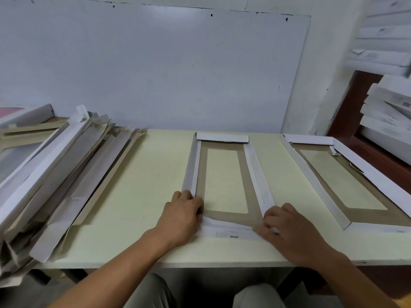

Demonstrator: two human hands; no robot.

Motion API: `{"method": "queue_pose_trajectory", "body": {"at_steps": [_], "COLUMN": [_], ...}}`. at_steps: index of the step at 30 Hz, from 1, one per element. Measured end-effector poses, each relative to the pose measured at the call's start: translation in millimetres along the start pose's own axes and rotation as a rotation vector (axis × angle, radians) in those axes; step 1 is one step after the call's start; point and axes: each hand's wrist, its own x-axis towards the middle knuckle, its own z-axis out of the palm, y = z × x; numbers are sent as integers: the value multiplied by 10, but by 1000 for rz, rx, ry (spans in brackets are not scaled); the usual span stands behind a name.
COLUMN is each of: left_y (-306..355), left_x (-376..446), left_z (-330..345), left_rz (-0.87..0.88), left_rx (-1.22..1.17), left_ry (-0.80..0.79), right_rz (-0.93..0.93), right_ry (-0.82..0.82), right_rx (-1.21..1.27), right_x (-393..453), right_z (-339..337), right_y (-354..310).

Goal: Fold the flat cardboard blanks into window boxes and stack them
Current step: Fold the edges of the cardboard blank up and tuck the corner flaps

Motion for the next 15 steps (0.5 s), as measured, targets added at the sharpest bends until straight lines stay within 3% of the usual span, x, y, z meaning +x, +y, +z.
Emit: {"method": "queue_pose_trajectory", "body": {"at_steps": [4,11,15], "left_y": [-57,-230,-197], "left_x": [-27,-305,-317], "left_z": [42,86,137], "left_rz": [108,406,378], "left_rx": [47,-149,-182], "left_ry": [63,20,124], "right_rz": [-94,-63,-93], "right_ry": [16,4,-38], "right_rx": [-199,-116,-278], "right_x": [-75,-34,-15], "right_z": [94,42,14], "right_y": [-72,-53,-184]}}
